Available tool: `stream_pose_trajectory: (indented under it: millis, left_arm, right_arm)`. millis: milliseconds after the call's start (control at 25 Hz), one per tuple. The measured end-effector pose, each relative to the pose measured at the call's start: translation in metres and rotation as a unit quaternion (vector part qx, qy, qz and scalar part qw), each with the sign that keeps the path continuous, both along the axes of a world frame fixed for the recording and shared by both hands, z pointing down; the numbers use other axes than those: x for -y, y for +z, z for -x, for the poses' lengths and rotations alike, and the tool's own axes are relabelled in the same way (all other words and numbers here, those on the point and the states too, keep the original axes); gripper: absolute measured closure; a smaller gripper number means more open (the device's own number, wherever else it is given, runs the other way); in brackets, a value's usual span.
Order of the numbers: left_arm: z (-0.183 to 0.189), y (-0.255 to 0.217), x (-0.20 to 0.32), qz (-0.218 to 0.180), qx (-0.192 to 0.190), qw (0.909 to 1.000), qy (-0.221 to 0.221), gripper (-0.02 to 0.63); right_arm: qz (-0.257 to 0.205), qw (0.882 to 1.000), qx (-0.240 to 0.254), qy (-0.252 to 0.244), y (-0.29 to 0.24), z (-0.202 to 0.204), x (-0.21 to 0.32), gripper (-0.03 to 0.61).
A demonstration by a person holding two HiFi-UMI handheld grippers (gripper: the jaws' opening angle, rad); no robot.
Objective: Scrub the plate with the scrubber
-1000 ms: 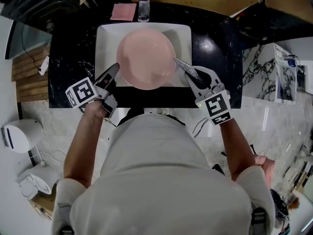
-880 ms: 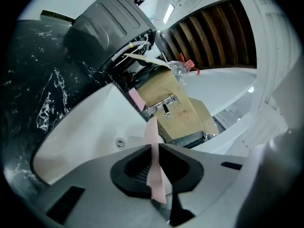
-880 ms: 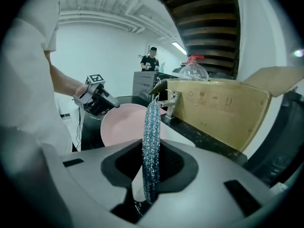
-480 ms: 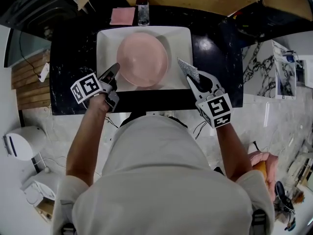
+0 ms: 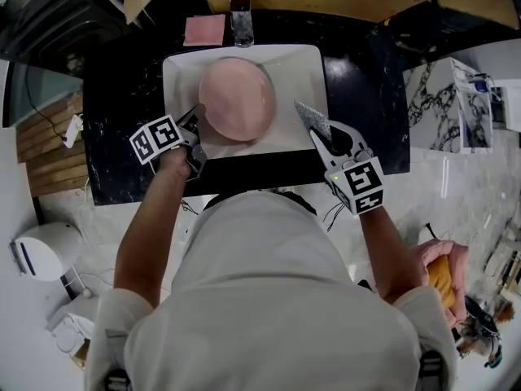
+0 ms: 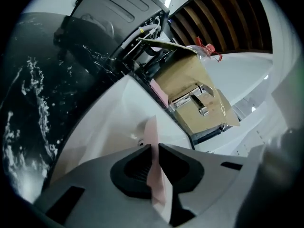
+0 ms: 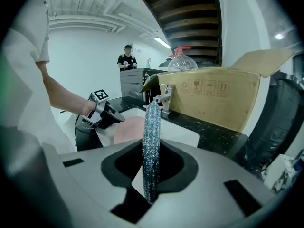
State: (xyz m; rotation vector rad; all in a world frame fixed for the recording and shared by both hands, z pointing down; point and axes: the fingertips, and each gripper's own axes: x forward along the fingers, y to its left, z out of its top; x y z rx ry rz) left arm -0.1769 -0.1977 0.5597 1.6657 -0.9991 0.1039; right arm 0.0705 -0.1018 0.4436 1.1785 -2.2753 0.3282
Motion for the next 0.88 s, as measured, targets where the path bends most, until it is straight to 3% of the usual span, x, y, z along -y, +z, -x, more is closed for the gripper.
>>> stream_pose_trajectory:
  millis: [200, 480, 880]
  left_arm:
    - [0.001, 0.010, 0.012, 0.006, 0.013, 0.9998, 0.015, 0.568]
    - [0.002, 0.022, 0.021, 0.011, 0.059, 0.9969, 0.051, 0.577]
    - [0.005, 0.038, 0.027, 0.004, 0.135, 0.9863, 0.095, 0.584]
  right_arm:
    - [0.007, 1.000, -0.002, 0.013, 0.002, 0.014, 0.003, 0.499]
    - [0.015, 0.999, -0.004, 0.036, 0.004, 0.029, 0.005, 0.499]
    - [0.015, 0.997, 0.002, 0.073, 0.004, 0.042, 0.009, 0.499]
